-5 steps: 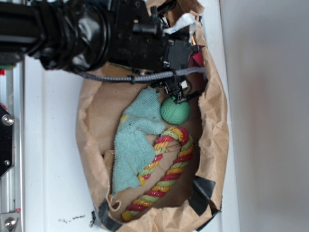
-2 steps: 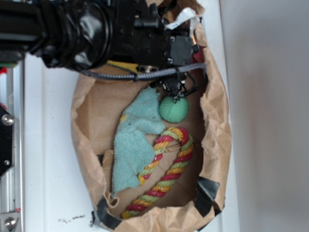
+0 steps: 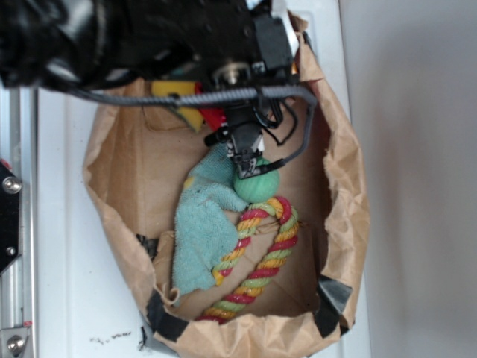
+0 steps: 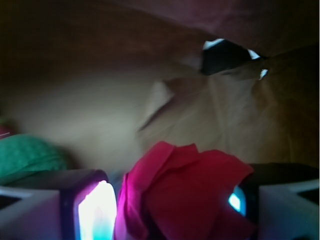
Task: Grab the red paper.
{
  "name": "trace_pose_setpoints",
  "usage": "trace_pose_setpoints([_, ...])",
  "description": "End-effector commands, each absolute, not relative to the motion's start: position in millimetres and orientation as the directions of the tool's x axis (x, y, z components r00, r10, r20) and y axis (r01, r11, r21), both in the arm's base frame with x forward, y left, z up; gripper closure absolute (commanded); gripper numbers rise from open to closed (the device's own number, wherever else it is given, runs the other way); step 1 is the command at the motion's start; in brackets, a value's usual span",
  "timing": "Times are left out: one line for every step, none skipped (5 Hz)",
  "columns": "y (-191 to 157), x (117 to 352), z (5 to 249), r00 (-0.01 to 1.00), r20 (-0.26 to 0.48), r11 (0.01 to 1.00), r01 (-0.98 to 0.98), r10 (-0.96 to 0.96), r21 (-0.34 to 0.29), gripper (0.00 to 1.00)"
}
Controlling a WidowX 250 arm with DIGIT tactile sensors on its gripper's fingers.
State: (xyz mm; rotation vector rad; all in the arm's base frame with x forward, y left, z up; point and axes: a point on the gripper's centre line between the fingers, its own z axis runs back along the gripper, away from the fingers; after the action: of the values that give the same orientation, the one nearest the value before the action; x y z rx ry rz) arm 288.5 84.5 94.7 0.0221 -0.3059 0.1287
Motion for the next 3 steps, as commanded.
trace_pose_setpoints([53.0, 284.2, 165.2, 0.966, 0.259, 0.998, 0.029, -0.012, -0.062, 1.00])
trace_pose_setpoints([42.3, 278.0, 173.9, 0.972, 0.215, 0.995, 0.099, -0.092, -0.023, 1.00])
trace_pose_setpoints([30.9, 273.5, 179.8, 0.972, 0.204, 0.993, 0.118, -0.118, 0.011, 1.00])
